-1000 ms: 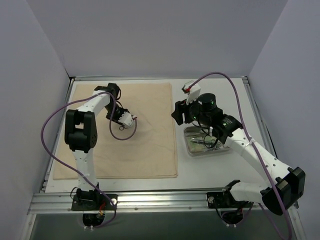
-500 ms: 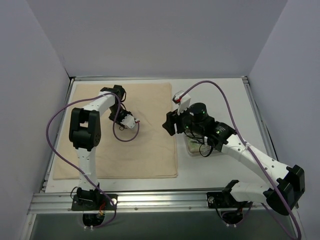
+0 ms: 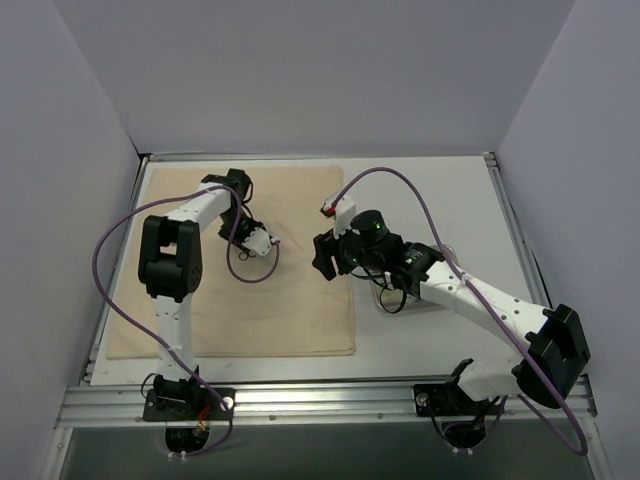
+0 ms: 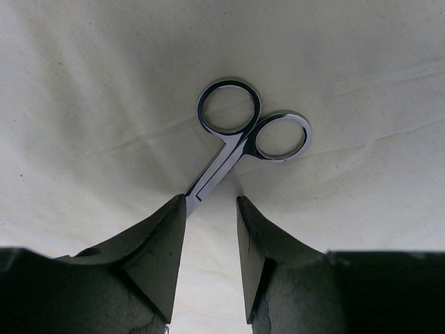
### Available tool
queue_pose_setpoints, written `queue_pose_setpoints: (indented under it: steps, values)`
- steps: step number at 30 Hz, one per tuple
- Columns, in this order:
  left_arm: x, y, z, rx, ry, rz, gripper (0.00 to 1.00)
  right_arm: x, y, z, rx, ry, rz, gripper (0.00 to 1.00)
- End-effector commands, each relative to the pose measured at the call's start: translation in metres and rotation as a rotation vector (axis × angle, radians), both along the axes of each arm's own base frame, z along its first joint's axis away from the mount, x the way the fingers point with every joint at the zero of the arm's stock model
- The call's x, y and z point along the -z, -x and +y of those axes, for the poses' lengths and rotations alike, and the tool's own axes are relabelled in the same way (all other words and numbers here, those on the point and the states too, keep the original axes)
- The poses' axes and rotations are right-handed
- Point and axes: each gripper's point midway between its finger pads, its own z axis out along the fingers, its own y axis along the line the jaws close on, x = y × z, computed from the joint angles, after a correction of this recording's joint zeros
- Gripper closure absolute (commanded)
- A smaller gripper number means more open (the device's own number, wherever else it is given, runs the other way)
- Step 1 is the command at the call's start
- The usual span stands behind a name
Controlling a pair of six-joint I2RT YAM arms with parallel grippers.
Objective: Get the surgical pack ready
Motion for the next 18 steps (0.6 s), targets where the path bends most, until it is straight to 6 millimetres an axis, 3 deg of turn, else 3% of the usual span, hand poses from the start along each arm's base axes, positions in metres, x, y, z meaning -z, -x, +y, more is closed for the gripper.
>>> queue_pose_setpoints:
  steps: [1,6,13,18]
  values:
    - [-0.013,-0.017,-0.018,0.272,0.015,-0.066,0.56,-0.022,-0.009,0.011,-0.001,-0.031,-0.061,0.43]
    - [-0.013,-0.017,-0.028,0.276,0.053,-0.055,0.56,-0.028,-0.014,0.008,0.036,-0.022,-0.078,0.43]
    - [0.003,-0.014,-0.015,0.271,-0.023,0.005,0.57,-0.045,-0.02,-0.006,0.111,-0.032,-0.125,0.43]
    - [-0.001,-0.009,-0.01,0.3,-0.043,0.029,0.57,-0.041,-0.015,-0.013,0.109,-0.001,-0.117,0.42]
